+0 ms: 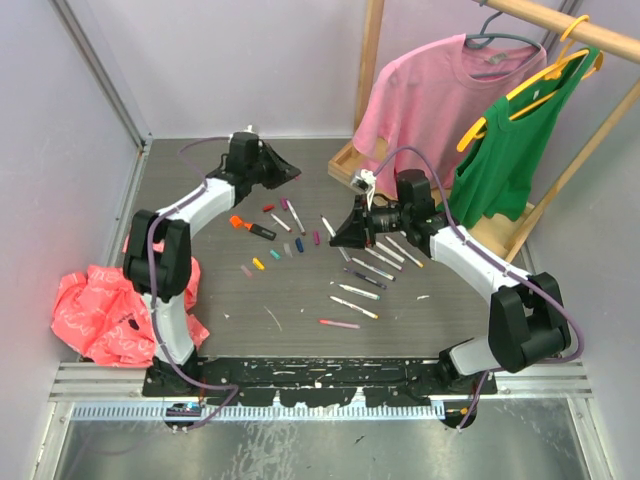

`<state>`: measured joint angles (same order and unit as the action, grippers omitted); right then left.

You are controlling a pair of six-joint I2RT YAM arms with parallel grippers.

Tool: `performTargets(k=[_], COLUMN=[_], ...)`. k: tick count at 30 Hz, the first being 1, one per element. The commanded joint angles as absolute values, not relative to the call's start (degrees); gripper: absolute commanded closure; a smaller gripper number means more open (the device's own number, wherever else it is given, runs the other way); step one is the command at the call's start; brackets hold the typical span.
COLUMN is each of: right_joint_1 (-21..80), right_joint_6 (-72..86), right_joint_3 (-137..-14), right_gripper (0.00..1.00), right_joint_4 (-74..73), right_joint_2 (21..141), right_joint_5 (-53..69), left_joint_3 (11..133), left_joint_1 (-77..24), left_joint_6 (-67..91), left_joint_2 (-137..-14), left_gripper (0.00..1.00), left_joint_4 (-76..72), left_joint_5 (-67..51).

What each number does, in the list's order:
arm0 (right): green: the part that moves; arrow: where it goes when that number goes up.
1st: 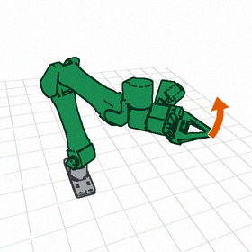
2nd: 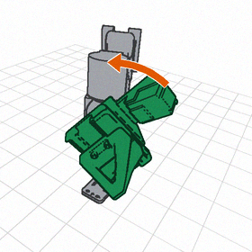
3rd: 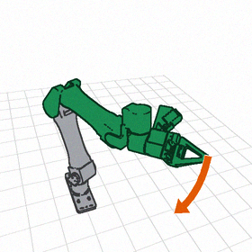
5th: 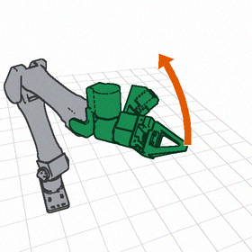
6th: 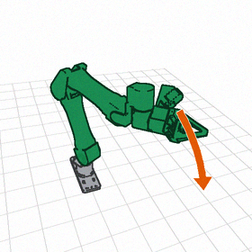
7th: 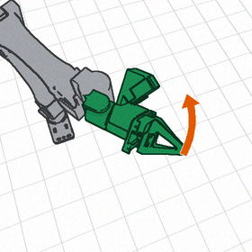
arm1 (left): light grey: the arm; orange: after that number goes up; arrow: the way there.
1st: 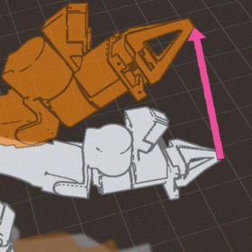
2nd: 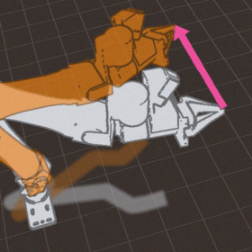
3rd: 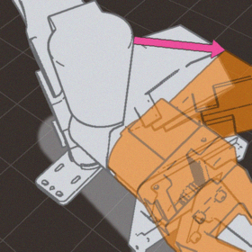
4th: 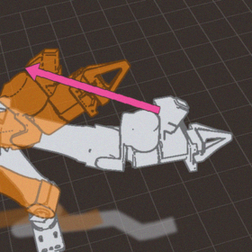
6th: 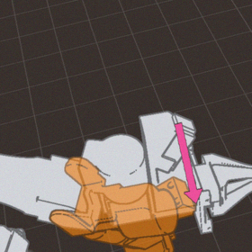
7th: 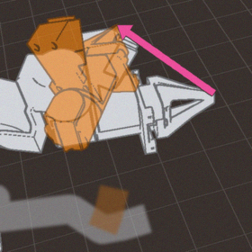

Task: Open the pen caps
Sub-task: Place the pen cap at the center of the board.

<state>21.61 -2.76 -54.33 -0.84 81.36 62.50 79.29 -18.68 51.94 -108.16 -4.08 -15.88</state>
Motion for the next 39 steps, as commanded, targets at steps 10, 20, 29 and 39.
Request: performTargets(k=[10,20,29,39], right_joint_1=[21.12,20.94,20.97,20.87], right_joint_6=[-4.70,-4.92,-5.06,-5.25], right_joint_3=[-56.73,-56.75,-56.72,-56.70], right_gripper=[0.99,0.99,0.99,0.99], right_joint_4=[-0.49,-0.65,-0.69,-0.74], right_joint_2=[79.18,79.19,79.20,79.15], right_joint_5=[61.94,61.79,61.87,61.71], left_joint_3=[108.58,119.11,123.27,124.68], left_joint_1=[-19.82,-21.44,-21.59,-21.53], left_joint_6=[49.20,48.97,48.82,48.41], left_joint_2=[-126.14,-133.74,-138.16,-139.82], left_gripper=[1.00,0.97,0.92,0.76], left_joint_4=[32.79,38.25,40.39,41.21], left_joint_5=[-2.15,-0.19,-0.83,-1.31])
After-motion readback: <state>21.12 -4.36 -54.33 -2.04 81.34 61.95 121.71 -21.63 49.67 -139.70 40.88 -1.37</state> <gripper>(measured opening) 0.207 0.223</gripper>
